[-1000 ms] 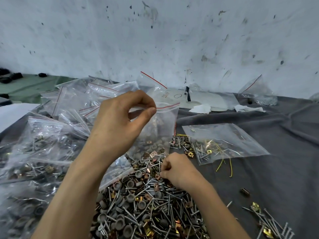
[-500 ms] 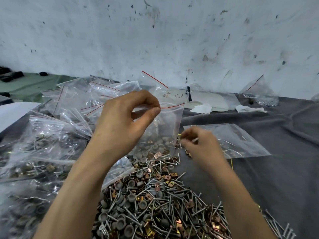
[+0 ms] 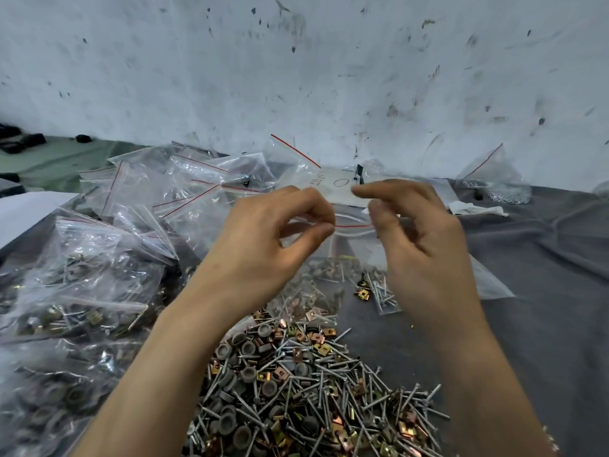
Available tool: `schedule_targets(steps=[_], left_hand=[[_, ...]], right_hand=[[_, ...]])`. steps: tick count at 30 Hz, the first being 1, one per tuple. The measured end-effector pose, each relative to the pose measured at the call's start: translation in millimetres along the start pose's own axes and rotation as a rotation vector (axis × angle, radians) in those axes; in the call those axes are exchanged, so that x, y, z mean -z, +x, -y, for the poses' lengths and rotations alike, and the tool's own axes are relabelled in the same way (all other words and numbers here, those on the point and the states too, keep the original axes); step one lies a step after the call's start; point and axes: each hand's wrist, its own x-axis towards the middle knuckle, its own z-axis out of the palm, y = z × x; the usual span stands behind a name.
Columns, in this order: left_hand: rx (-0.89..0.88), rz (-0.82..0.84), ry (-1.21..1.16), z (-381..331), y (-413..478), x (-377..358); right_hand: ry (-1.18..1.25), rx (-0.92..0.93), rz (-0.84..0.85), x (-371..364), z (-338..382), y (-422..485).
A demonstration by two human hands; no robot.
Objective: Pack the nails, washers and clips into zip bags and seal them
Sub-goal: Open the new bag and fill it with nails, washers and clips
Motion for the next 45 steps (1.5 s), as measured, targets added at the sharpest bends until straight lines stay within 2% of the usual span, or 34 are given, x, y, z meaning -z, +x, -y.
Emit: schedule_targets(steps=[2, 4, 8, 9, 11, 16, 25, 30, 38, 41, 45], left_hand=[[0.016, -0.046, 0.0, 1.4, 0.5, 2.0], [0.028, -0.096, 0.016, 2.7, 1.0, 4.9], [0.037, -0.152, 0.049, 4.5, 1.3, 9.0], [0.037, -0.155, 0.049, 4.9, 1.4, 9.4], [0.036, -0.156, 0.044, 5.5, 1.6, 9.9], [0.052, -0.154, 0.019, 6.1, 1.2, 9.9], [0.053, -0.11, 0.007, 6.0, 0.8, 9.0], [0.043, -0.076, -0.003, 7.8, 1.0, 8.9], [0.044, -0.056, -0.001, 10.0, 0.3, 9.8], [0.048, -0.034, 0.0, 10.2, 0.3, 10.6], [0.027, 0.039, 0.003, 8.5, 0.5, 8.7]], right_hand=[[0.05, -0.071, -0.087, -1.4, -8.4, 0.6], [-0.037, -0.209, -0.049, -6.0, -24.8, 0.1], [-0.414, -0.551, 0.514, -33.3, -64.9, -17.7], [-0.474, -0.598, 0.614, -43.6, -73.3, -24.8], [-0.588, -0.606, 0.672, -60.0, -83.2, -35.2], [-0.575, -0.549, 0.581, -68.6, -88.6, -41.7], [-0.497, -0.586, 0.502, -68.2, -91.3, -43.9], [-0.329, -0.658, 0.496, -55.7, -89.7, -32.7], [-0.151, -0.58, 0.456, -18.3, -74.0, -12.5], [-0.036, -0.569, 0.29, -10.8, -62.7, -6.2], [0.261, -0.369, -0.086, 2.3, -30.8, 3.8]])
